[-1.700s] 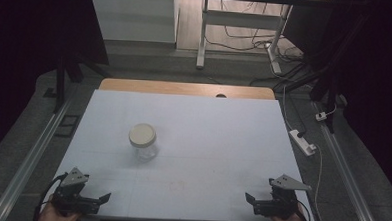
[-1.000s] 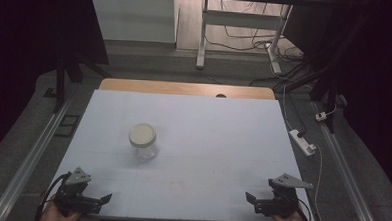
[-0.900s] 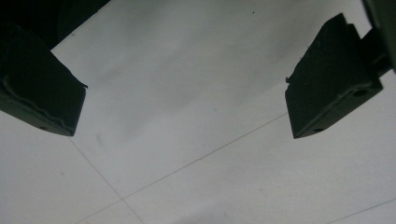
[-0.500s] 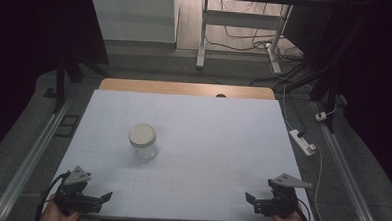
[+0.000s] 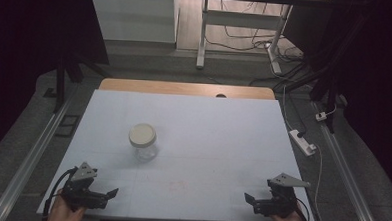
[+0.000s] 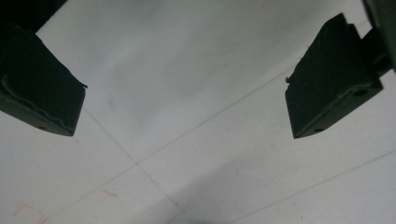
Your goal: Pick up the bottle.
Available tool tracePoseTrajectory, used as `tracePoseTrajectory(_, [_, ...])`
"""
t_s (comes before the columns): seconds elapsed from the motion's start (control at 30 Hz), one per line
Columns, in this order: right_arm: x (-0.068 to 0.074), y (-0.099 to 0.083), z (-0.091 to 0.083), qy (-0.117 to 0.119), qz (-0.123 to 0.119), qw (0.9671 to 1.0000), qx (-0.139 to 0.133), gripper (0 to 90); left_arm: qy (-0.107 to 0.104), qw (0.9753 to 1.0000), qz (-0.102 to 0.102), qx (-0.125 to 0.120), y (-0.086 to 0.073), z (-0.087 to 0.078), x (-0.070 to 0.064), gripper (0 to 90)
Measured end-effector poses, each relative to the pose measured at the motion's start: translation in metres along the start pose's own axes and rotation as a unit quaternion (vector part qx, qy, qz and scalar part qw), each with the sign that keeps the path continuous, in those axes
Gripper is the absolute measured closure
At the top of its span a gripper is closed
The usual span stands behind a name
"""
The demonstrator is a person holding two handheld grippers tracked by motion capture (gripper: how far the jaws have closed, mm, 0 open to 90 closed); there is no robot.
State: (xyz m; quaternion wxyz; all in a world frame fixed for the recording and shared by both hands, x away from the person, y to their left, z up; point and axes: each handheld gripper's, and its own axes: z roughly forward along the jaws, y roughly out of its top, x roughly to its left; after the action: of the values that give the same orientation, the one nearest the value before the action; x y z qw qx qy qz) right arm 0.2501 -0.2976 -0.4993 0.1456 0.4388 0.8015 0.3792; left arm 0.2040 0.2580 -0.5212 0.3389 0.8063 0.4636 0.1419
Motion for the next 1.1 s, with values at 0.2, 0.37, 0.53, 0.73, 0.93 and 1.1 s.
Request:
tracePoseTrajectory(0.2, [0.001, 0.0, 0.001, 0.001, -0.002, 1.0, 0.004, 0.0, -0.021, 0.9997, 0.009, -0.007, 0.008, 0.005, 0.001, 0.0])
tracePoseTrajectory(0.37, [0.001, 0.0, 0.001, 0.002, -0.005, 1.0, 0.004, 0.0, -0.04, 0.9987, 0.019, -0.026, 0.014, 0.009, 0.006, 0.0])
tracePoseTrajectory(0.53, [0.001, 0.0, 0.001, 0.002, -0.008, 0.9999, 0.007, 0.0, -0.059, 0.9974, 0.018, -0.037, 0.021, 0.015, 0.011, 0.0])
tracePoseTrajectory(0.73, [0.002, 0.0, 0.002, 0.001, -0.012, 0.9999, 0.007, 0.0, -0.059, 0.9969, 0.021, -0.048, 0.031, 0.025, 0.012, 0.0])
tracePoseTrajectory(0.93, [0.003, 0.001, 0.002, 0.002, -0.013, 0.9999, 0.009, 0.0, -0.053, 0.9969, 0.03, -0.05, 0.041, 0.036, 0.012, 0.0])
tracePoseTrajectory(1.1, [0.003, 0.001, 0.002, 0.001, -0.017, 0.9998, 0.01, 0.0, -0.046, 0.9969, 0.031, -0.056, 0.051, 0.044, 0.014, 0.0])
